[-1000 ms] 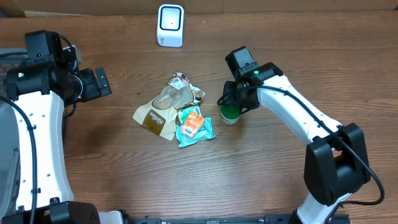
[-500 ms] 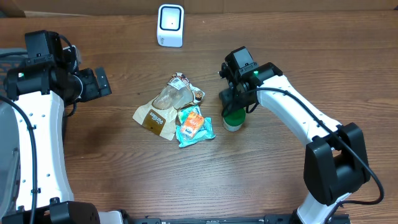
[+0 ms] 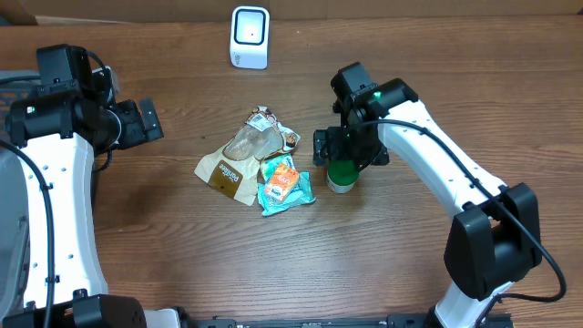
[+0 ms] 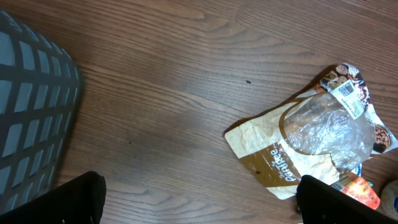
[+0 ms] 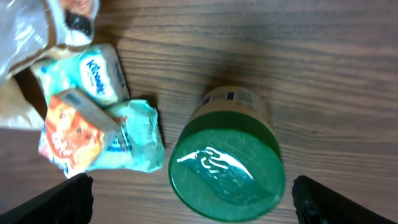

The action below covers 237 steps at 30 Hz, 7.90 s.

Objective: Scan the item barcode

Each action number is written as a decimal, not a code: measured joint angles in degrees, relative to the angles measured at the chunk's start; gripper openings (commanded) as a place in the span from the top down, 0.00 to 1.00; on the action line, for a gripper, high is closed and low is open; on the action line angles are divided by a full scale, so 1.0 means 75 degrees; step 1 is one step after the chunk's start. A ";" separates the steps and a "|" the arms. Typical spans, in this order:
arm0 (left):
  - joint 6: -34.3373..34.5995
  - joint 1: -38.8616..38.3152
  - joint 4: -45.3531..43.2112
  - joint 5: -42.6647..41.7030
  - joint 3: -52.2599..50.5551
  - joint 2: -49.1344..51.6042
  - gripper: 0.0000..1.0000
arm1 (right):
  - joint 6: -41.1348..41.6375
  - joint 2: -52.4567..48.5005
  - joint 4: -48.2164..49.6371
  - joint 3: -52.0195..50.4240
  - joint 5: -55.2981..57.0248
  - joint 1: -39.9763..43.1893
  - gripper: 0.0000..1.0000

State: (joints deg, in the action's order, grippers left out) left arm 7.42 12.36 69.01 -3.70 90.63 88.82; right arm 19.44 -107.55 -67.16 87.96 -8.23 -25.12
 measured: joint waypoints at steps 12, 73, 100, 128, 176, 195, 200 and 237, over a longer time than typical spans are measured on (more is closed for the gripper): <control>-0.0003 0.0000 0.0000 0.0000 0.0000 0.0000 0.00 | 0.2247 0.0003 0.0673 -0.1023 0.0828 0.0000 0.08; -0.0017 0.0003 0.0003 0.0000 0.0000 0.0000 0.00 | -0.5423 0.0000 0.1183 0.0233 0.0498 0.0000 0.00; -0.0020 0.0000 0.0003 0.0000 0.0000 0.0000 0.00 | 0.0466 0.0000 0.1192 -0.0918 0.1154 0.0000 0.28; -0.0020 0.0000 0.0003 0.0000 0.0000 0.0000 0.00 | -0.5741 0.0000 0.1699 -0.0915 0.0874 0.0000 0.13; -0.0020 0.0000 0.0003 0.0000 0.0000 0.0000 0.00 | -0.3882 0.0000 0.1192 -0.0664 0.0801 -0.0003 0.67; -0.0020 0.0000 0.0000 0.0000 0.0000 0.0000 0.00 | -0.4538 0.0000 0.1011 -0.0664 0.0268 -0.0006 0.42; -0.0020 0.0003 0.0003 0.0000 0.0000 0.0000 0.00 | -0.4124 0.0000 0.1055 -0.0664 0.0102 -0.0006 0.53; -0.0017 0.0000 0.0003 0.0000 0.0000 0.0000 0.00 | -0.2055 0.1183 0.3383 0.0408 -0.6977 0.1370 0.60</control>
State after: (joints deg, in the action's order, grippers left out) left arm 7.29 12.36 69.04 -3.70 90.63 88.82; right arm 4.03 -98.67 -41.78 91.02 -60.55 -14.85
